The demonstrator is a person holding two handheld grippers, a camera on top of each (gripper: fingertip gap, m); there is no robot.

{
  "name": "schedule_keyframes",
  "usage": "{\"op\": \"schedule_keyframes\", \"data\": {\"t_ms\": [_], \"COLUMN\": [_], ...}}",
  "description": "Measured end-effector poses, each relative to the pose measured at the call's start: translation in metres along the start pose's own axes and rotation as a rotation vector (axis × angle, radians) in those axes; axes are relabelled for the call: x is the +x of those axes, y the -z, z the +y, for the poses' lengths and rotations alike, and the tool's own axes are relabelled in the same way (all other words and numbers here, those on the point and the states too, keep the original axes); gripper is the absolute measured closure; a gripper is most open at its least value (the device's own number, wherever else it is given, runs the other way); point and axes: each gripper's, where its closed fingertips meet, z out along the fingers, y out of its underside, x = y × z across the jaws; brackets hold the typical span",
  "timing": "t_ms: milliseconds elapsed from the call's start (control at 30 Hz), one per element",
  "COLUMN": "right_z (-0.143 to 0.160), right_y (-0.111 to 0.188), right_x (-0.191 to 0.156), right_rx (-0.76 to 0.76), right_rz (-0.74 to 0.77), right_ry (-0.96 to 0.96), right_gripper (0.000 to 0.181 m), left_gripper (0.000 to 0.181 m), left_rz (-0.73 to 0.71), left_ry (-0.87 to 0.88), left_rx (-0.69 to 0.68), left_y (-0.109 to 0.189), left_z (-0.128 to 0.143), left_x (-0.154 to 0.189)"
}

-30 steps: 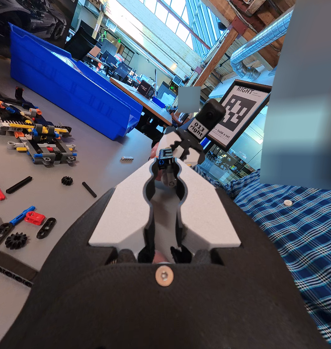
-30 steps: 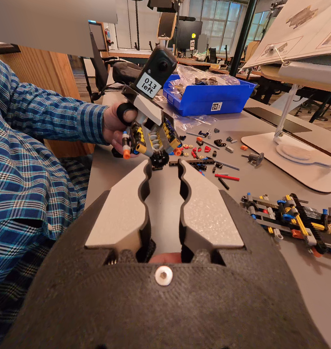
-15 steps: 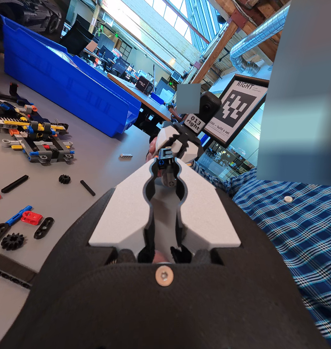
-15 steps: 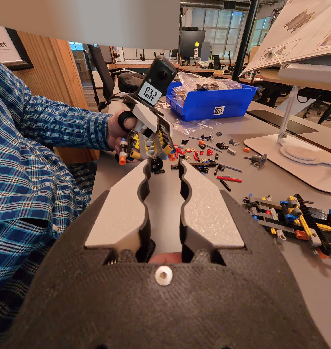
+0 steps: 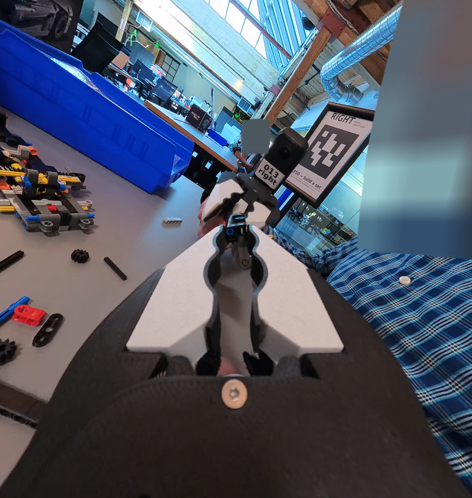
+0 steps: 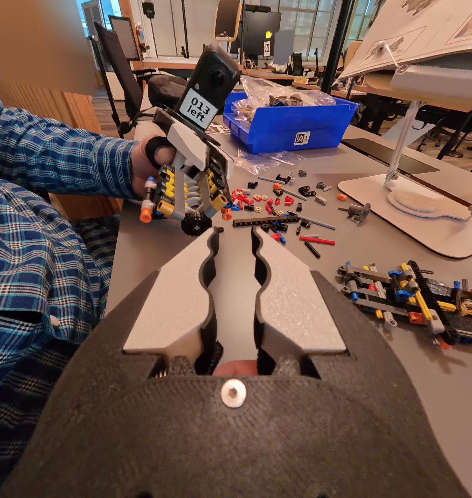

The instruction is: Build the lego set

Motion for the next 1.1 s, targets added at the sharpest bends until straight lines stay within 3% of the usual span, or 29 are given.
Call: {"op": "schedule_keyframes", "data": {"t_ms": [367, 1100], "right_z": [-0.002, 0.003], "right_y": [0.001, 0.013], "right_x": [-0.014, -0.008], "right_rx": [0.001, -0.017], "right_rz": [-0.040, -0.047], "right_ry": [0.033, 0.021], "right_gripper": [0.152, 0.143], "left_gripper": [0.168, 0.168], "left_rz": [-0.015, -0.045], "left_ry": [-0.002, 0.017], "left_rx": [0.018, 0.011], "left_y": [0.002, 0.004], "left_z": [-0.004, 0.001], "left_x": [-0.003, -0.014]}}
